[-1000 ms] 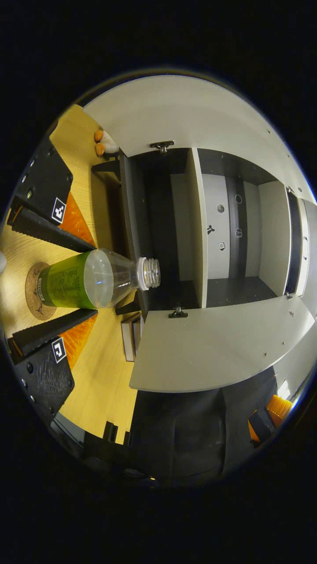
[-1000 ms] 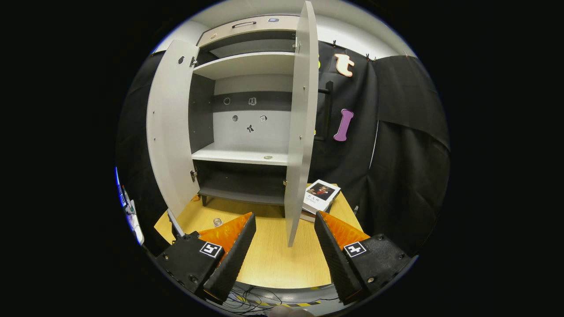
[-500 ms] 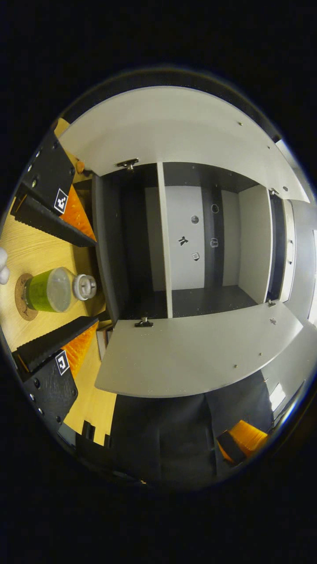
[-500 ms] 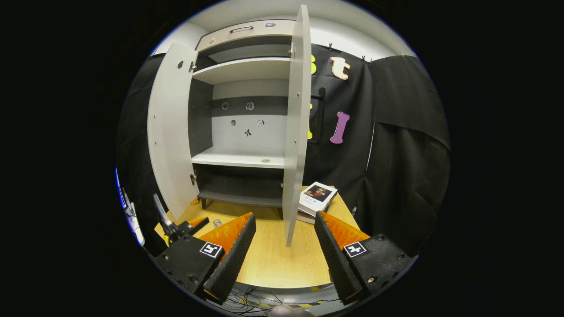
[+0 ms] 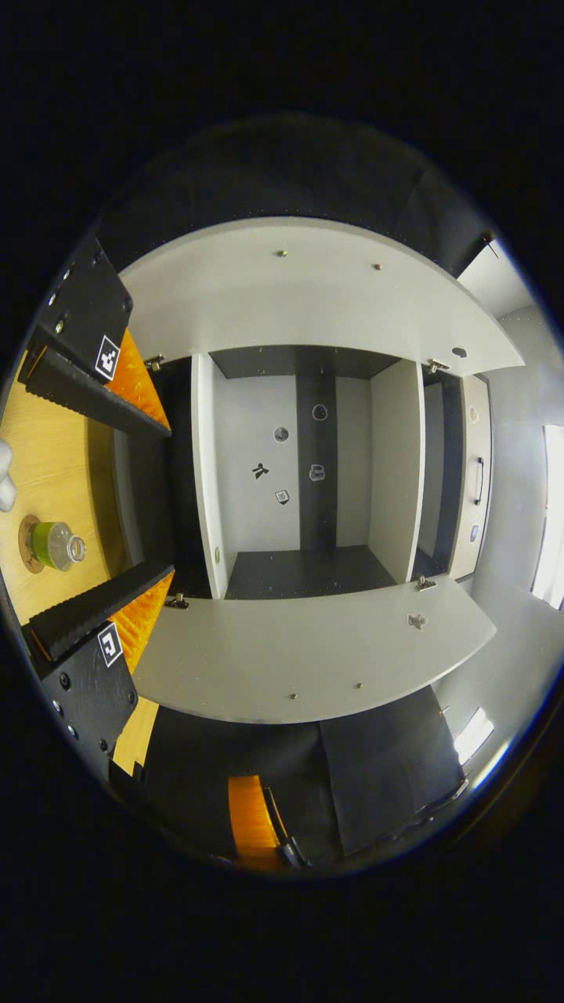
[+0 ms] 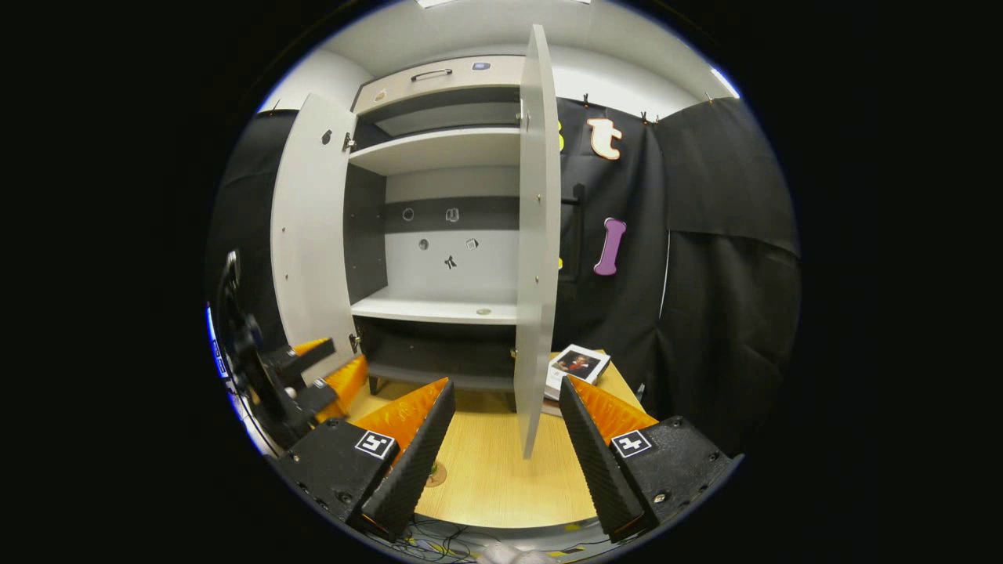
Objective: Grasp the bottle in the cabinet with the left hand and place it on the coaster, then close the right door with the right hand and the left door with the left hand.
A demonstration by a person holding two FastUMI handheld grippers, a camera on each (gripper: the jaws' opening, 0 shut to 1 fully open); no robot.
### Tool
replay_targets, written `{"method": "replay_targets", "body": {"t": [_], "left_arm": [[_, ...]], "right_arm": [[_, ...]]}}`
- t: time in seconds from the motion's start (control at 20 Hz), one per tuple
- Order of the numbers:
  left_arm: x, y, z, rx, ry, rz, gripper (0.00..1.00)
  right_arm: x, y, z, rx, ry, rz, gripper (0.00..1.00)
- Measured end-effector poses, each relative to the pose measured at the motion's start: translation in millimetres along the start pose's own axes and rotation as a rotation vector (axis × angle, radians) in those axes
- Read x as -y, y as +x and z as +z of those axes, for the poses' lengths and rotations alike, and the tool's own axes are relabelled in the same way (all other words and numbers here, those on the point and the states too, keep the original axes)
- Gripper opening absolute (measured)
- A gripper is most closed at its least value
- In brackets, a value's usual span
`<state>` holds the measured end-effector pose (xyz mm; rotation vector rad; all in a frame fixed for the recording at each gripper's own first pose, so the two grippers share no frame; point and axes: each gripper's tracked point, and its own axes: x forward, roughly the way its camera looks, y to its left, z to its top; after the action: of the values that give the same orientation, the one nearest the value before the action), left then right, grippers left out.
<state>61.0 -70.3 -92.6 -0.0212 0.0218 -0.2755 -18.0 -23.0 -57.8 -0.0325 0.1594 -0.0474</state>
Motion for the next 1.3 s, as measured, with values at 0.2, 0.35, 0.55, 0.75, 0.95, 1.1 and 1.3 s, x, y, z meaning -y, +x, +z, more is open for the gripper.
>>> {"method": "replay_targets", "body": {"t": [0.2, 0.35, 0.55, 0.75, 0.95, 1.1, 1.3], "left_arm": [[-35, -45, 6, -0.041, 0.019, 0.107, 0.96], [-57, -74, 1, -0.092, 0.000, 0.168, 0.96], [-67, -102, -2, -0.123, -0.042, 0.228, 0.96], [-57, -109, 14, -0.114, -0.023, 0.272, 0.94], [-36, -99, 33, -0.084, -0.001, 0.307, 0.96], [-19, -91, 44, -0.065, -0.011, 0.340, 0.96], [-5, -91, 56, -0.053, -0.001, 0.403, 0.96]], "right_arm": [[16, 8, 14, 0.047, 0.013, -0.014, 0.83], [51, 20, 25, 0.066, 0.028, -0.060, 0.83], [114, 45, 48, 0.093, 0.034, -0.134, 0.82], [165, 74, 78, 0.112, 0.060, -0.154, 0.82], [189, 103, 112, 0.148, 0.071, -0.101, 0.82], [180, 123, 131, 0.158, 0.082, -0.002, 0.82], [149, 142, 143, 0.156, 0.081, 0.157, 0.81]]}}
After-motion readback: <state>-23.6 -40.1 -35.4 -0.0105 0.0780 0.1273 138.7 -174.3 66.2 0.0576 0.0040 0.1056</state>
